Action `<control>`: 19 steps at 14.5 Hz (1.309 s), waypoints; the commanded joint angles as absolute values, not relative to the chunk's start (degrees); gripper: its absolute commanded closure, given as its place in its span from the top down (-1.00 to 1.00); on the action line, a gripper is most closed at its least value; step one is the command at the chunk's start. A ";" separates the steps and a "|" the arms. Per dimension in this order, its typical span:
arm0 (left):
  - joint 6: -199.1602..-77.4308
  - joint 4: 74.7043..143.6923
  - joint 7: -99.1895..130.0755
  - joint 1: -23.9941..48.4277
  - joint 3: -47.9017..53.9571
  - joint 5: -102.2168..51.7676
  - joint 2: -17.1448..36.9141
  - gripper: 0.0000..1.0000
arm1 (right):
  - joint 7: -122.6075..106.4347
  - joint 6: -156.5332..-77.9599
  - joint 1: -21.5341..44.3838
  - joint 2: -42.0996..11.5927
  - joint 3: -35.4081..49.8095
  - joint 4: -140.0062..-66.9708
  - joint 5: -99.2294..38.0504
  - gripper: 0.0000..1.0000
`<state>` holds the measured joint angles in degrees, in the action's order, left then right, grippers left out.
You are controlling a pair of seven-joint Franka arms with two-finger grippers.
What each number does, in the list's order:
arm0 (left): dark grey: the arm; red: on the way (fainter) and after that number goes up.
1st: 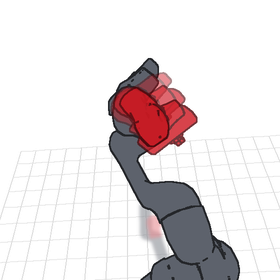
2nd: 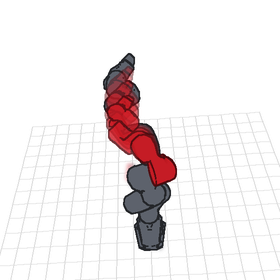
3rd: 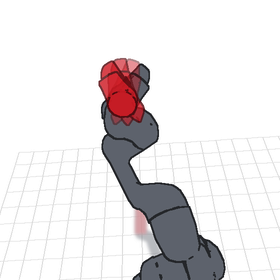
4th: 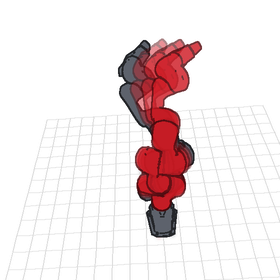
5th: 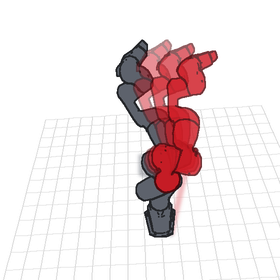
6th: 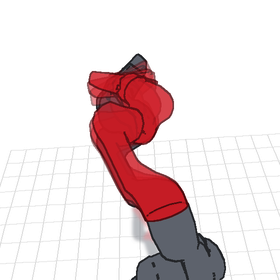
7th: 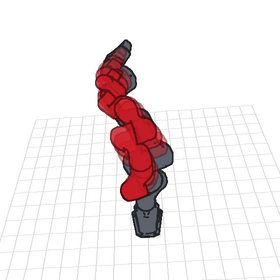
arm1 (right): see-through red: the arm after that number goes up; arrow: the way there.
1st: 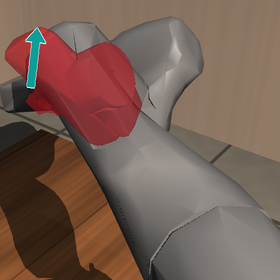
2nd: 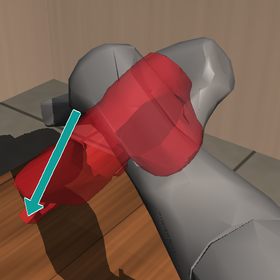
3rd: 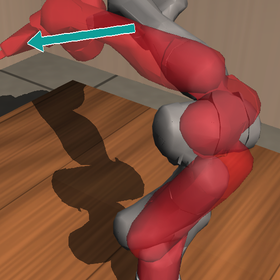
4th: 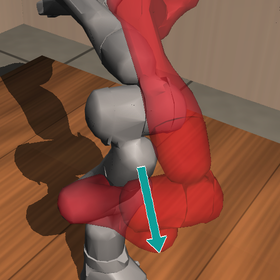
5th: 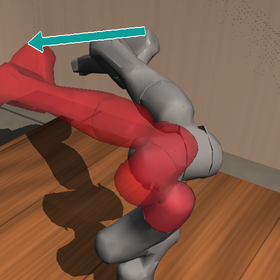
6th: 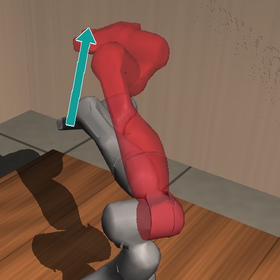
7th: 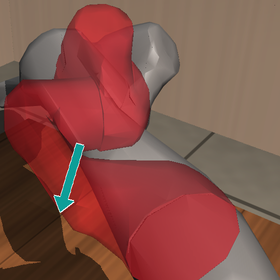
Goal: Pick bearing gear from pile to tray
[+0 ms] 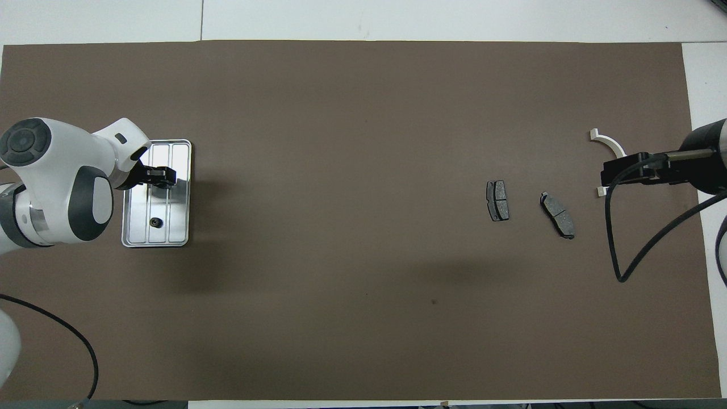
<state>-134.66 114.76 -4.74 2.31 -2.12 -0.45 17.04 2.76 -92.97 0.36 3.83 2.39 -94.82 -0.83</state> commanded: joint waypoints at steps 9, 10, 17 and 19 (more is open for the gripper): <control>-95.89 95.63 -5.19 -0.71 -1.76 -0.88 2.11 1.00 | 0.53 -94.04 -0.18 3.78 2.81 -94.92 -0.88 1.00; -95.54 95.10 -5.19 -0.79 -1.76 -0.62 1.85 1.00 | 0.61 -94.04 -0.18 3.78 2.99 -94.92 -0.88 1.00; -92.20 91.32 -5.19 -0.62 -1.23 -0.88 1.67 1.00 | 0.70 -94.04 -0.26 3.95 2.99 -95.18 -0.97 1.00; -90.71 90.36 -5.19 -0.62 -1.14 -0.97 1.49 1.00 | 0.70 -94.04 -0.52 3.87 2.99 -95.10 -0.88 1.00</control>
<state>-93.45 92.51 -4.74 -0.41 -1.41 -0.54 1.13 2.50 -93.36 0.38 3.81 2.64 -94.83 -0.83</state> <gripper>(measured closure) 0.000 0.000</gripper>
